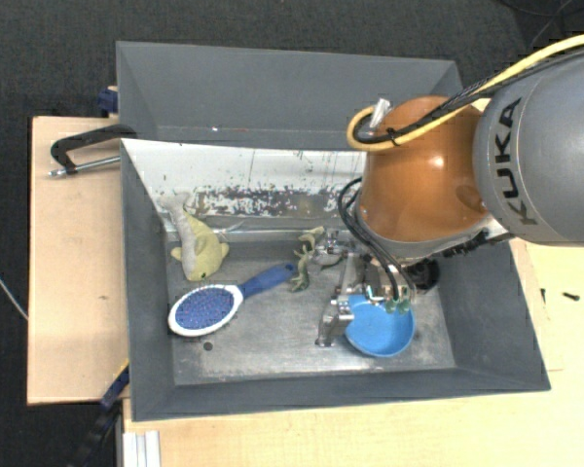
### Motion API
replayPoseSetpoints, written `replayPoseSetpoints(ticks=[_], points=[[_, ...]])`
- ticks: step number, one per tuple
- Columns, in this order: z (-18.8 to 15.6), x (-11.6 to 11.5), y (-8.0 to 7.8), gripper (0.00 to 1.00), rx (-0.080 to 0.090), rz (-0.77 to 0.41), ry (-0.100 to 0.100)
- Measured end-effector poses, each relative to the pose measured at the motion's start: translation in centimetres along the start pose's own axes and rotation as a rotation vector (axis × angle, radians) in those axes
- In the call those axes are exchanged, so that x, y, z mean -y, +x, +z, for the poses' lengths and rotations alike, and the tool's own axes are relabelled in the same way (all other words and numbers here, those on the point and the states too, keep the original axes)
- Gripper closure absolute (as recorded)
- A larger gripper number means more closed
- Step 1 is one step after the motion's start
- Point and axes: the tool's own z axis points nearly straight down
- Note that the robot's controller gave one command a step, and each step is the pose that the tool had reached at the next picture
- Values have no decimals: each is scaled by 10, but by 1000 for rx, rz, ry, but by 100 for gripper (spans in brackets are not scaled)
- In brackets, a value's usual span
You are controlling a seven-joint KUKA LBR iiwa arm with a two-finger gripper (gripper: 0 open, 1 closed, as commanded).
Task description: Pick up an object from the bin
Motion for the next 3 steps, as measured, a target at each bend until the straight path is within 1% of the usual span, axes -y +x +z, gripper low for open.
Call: replayPoseSetpoints(ticks=[1, 2, 3], points=[[133, 139, -57, 0, 12, 10, 0], [101, 139, -54, 0, 15, 30, 0], [103, 131, -52, 0, 9, 98, -1]])
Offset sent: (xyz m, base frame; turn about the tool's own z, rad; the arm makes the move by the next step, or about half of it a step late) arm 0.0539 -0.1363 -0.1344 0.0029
